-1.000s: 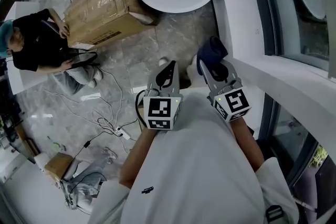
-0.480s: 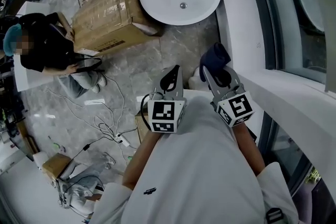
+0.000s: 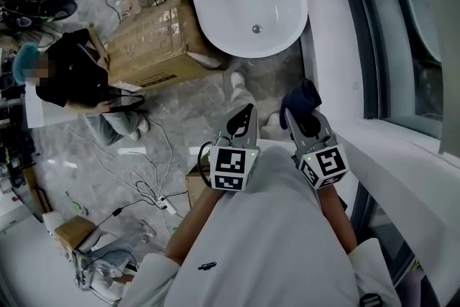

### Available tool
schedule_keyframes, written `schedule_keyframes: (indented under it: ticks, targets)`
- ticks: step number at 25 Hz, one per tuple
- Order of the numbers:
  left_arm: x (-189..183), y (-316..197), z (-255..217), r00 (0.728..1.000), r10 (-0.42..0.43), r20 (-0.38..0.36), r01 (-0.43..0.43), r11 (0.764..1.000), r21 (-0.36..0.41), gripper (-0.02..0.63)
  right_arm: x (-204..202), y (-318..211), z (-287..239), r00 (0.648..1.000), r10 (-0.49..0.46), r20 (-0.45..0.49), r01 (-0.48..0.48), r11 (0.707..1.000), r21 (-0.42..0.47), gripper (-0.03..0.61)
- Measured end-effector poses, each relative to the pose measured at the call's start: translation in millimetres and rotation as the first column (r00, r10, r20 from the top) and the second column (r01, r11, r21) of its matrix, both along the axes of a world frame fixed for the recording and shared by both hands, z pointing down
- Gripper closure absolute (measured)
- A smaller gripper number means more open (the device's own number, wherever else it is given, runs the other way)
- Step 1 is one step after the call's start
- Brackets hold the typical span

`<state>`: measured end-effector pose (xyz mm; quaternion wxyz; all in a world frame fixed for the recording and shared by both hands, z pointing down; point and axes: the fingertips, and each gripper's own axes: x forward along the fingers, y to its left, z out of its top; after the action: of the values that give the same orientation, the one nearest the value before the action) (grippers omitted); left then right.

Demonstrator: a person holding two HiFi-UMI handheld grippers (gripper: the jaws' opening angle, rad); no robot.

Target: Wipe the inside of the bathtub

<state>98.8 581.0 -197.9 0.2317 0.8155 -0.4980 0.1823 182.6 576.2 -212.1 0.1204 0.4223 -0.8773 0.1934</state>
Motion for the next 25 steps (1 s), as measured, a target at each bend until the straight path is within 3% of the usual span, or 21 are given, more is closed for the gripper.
schedule_keyframes:
  ticks: [10,25]
  targets:
    - [-14,-77,6,0.998,0.030,-0.050,-0.032,0.999,-0.032,0.614,-4,-67,5,0.997,0.071,-0.039,-0.073,0.996,-0.044,0.518]
    - [-95,-254,17,0.990,0.070,-0.122,-0.080,0.994,-0.081,0.614,-92,-236,9,0.992,0.087,-0.087,-0.097,0.989,-0.108,0.518]
